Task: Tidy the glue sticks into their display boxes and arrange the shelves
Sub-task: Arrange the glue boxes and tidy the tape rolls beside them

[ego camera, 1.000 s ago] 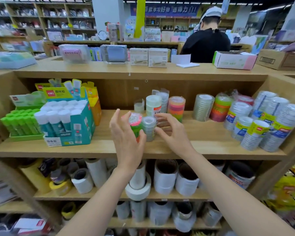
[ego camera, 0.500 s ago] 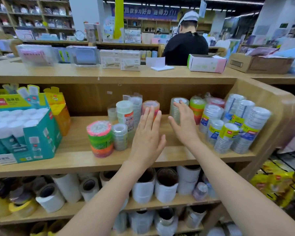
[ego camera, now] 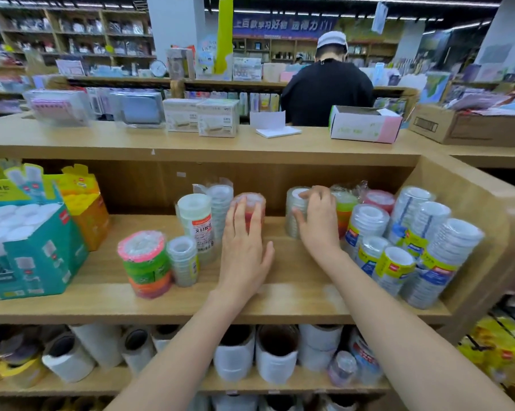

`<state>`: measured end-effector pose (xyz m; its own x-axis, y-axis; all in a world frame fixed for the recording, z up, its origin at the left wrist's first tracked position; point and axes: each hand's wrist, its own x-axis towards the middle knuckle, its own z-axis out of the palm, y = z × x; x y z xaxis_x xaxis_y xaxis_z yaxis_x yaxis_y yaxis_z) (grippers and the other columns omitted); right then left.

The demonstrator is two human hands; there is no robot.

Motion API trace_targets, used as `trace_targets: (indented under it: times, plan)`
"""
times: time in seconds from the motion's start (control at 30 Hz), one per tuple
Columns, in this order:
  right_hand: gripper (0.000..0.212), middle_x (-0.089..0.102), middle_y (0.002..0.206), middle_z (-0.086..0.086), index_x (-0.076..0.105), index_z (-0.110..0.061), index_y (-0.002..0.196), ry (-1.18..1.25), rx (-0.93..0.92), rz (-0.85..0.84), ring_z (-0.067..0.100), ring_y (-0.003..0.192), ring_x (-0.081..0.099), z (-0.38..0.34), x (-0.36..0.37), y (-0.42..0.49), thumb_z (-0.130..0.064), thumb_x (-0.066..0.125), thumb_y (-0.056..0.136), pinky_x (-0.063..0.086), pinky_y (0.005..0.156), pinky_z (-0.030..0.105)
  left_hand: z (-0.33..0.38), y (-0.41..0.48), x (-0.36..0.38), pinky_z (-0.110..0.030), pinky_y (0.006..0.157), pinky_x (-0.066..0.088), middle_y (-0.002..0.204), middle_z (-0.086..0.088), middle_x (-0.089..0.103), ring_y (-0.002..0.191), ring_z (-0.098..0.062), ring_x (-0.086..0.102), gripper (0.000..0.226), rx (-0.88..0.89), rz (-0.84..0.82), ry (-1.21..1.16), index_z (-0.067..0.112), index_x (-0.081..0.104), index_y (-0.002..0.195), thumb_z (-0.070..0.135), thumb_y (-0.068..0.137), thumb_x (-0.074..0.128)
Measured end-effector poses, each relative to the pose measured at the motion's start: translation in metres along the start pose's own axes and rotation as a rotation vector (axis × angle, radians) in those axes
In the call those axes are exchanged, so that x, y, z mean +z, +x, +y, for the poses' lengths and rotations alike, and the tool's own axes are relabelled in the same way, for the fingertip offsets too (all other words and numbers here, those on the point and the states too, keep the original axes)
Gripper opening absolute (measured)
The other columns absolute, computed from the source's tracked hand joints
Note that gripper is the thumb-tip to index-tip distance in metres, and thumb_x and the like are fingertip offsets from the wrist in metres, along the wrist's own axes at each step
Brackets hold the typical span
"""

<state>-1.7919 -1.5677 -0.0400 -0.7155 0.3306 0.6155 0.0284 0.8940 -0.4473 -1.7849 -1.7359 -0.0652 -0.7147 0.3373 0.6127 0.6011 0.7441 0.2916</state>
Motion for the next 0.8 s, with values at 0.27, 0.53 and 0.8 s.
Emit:
trace_targets:
  times: [0.27, 0.53, 0.8]
  plan:
    - [0.026, 0.051, 0.113, 0.007, 0.060, -0.012, 0.103, 0.148, -0.141, -0.064, 0.023, 0.109, 0.045, 0.000, -0.015, -0.014, -0.020, 0.073, 0.083, 0.030, 0.088, 0.021, 0.003, -0.005, 0.002, -0.037, 0.114, 0.013, 0.155, -0.021, 0.009, 0.143, -0.035, 0.014, 0.072, -0.089, 0.013, -0.120, 0.011, 0.023, 0.152, 0.024, 0.092, 0.060]
    - [0.028, 0.052, 0.109, -0.003, 0.061, -0.021, 0.094, 0.334, -0.234, -0.176, 0.015, 0.107, 0.048, -0.010, -0.038, -0.039, -0.029, 0.080, 0.075, 0.044, 0.085, 0.025, 0.002, -0.021, -0.012, -0.035, 0.119, 0.012, 0.159, -0.014, 0.015, 0.148, -0.026, 0.013, 0.069, -0.029, 0.044, -0.268, 0.007, 0.020, 0.153, 0.019, 0.092, 0.050]
    - [0.025, 0.058, 0.114, 0.001, 0.068, -0.013, 0.105, 0.614, -0.257, -0.387, 0.009, 0.107, 0.057, -0.039, -0.047, -0.051, -0.028, 0.074, 0.086, 0.051, 0.082, 0.019, 0.004, -0.049, -0.033, -0.025, 0.118, 0.017, 0.156, -0.007, 0.026, 0.147, -0.017, 0.021, 0.073, -0.027, 0.145, -0.322, 0.018, 0.023, 0.155, 0.046, 0.092, 0.047]
